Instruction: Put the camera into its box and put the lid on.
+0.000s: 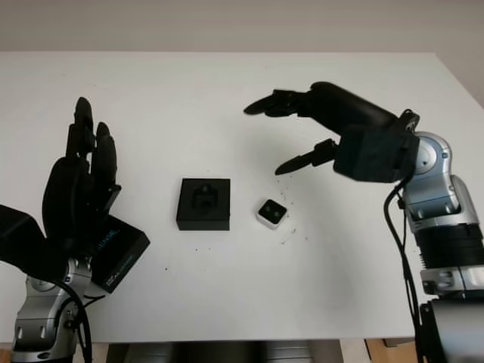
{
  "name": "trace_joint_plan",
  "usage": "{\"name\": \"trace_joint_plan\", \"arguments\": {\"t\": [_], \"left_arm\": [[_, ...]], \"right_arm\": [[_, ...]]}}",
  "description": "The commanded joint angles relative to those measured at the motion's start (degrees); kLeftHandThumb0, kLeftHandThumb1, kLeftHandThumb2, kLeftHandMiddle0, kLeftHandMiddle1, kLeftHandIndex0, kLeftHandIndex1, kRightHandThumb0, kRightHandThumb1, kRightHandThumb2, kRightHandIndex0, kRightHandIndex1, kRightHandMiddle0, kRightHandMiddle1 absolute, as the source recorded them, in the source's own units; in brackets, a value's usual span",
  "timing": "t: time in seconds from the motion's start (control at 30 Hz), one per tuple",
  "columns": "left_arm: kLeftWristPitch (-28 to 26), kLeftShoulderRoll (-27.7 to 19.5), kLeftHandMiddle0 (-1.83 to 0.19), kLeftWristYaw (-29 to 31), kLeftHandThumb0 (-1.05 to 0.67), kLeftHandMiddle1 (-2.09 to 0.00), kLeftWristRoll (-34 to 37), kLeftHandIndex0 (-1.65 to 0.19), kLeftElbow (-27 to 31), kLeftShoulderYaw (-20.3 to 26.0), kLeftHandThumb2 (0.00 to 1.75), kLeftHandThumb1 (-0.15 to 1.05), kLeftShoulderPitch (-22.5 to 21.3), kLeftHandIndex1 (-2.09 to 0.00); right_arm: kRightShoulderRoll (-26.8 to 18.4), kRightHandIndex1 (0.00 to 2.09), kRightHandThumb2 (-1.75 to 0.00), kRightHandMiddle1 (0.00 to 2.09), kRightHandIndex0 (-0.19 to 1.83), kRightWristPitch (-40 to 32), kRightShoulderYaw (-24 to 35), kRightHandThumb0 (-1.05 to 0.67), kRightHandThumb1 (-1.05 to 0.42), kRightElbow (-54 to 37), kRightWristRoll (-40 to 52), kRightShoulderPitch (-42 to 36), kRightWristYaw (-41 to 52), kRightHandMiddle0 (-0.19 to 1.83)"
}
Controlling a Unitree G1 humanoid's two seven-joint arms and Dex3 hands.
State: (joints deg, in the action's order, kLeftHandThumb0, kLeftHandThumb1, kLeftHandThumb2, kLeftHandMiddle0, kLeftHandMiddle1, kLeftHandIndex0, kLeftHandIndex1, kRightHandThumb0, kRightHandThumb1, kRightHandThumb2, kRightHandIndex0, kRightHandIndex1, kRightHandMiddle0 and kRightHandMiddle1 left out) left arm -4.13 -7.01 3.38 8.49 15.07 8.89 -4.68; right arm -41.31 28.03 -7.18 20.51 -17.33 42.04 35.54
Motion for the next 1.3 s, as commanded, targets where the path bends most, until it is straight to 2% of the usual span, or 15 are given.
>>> {"name": "trace_joint_plan", "arguments": {"t": [0.0, 0.17, 0.37, 0.93, 1.17, 1.23, 1.27], "left_arm": [[-0.15, -0.41, 0.19, 0.32, -0.74, 0.00, 0.22, 0.19, 1.31, 0.24, 0.53, 1.05, 0.12, 0.00], [-0.20, -0.45, 0.19, 0.28, -0.73, 0.00, 0.19, 0.19, 1.50, 0.58, 0.53, 1.05, 0.48, 0.00], [-0.58, -0.74, 0.19, 0.72, -0.72, 0.00, 0.58, 0.19, 1.34, 0.72, 0.56, 1.05, 0.42, 0.00], [-1.03, -1.26, 0.19, 1.42, -0.72, 0.00, 0.78, 0.19, 1.63, 0.94, 0.57, 1.05, 0.92, 0.00], [-1.18, -1.44, 0.19, 1.62, -0.73, 0.00, 0.81, 0.19, 1.64, 0.96, 0.57, 1.05, 1.00, 0.00], [-1.08, -1.49, 0.19, 1.64, -0.73, 0.00, 0.71, 0.19, 1.63, 0.95, 0.56, 1.05, 1.10, 0.00], [-0.97, -1.54, 0.19, 1.67, -0.73, 0.00, 0.62, 0.19, 1.55, 0.95, 0.56, 1.05, 1.12, 0.00]], "right_arm": [[-2.17, 0.13, -0.06, 0.20, 0.54, 3.79, -1.41, -0.30, -0.74, 0.38, -1.86, 2.00, 0.26, 0.55], [-4.47, 0.11, -0.06, 0.14, 0.55, 9.65, -3.87, -0.27, -0.73, -0.19, -4.87, 2.70, 2.11, 0.56], [-6.43, 0.10, -0.06, 0.10, 0.54, 10.68, -5.11, -0.31, -0.74, -4.92, -6.62, 0.90, 4.70, 0.56], [-5.90, 0.10, -0.06, 0.12, 0.57, 11.36, -5.00, -0.47, -0.78, -5.46, -8.50, -4.99, 1.03, 0.61], [-5.63, 0.11, -0.06, 0.13, 0.56, 12.81, -5.13, -0.51, -0.80, -5.04, -12.62, -6.91, -4.28, 0.58], [-5.45, 0.18, -0.05, 0.25, 0.55, 13.88, -5.45, -0.54, -0.80, -3.60, -13.74, -7.09, -6.47, 0.52], [-5.47, 0.32, -0.05, 0.51, 0.48, 14.42, -5.65, -0.54, -0.80, -3.02, -14.42, -7.06, -7.52, 0.38]]}}
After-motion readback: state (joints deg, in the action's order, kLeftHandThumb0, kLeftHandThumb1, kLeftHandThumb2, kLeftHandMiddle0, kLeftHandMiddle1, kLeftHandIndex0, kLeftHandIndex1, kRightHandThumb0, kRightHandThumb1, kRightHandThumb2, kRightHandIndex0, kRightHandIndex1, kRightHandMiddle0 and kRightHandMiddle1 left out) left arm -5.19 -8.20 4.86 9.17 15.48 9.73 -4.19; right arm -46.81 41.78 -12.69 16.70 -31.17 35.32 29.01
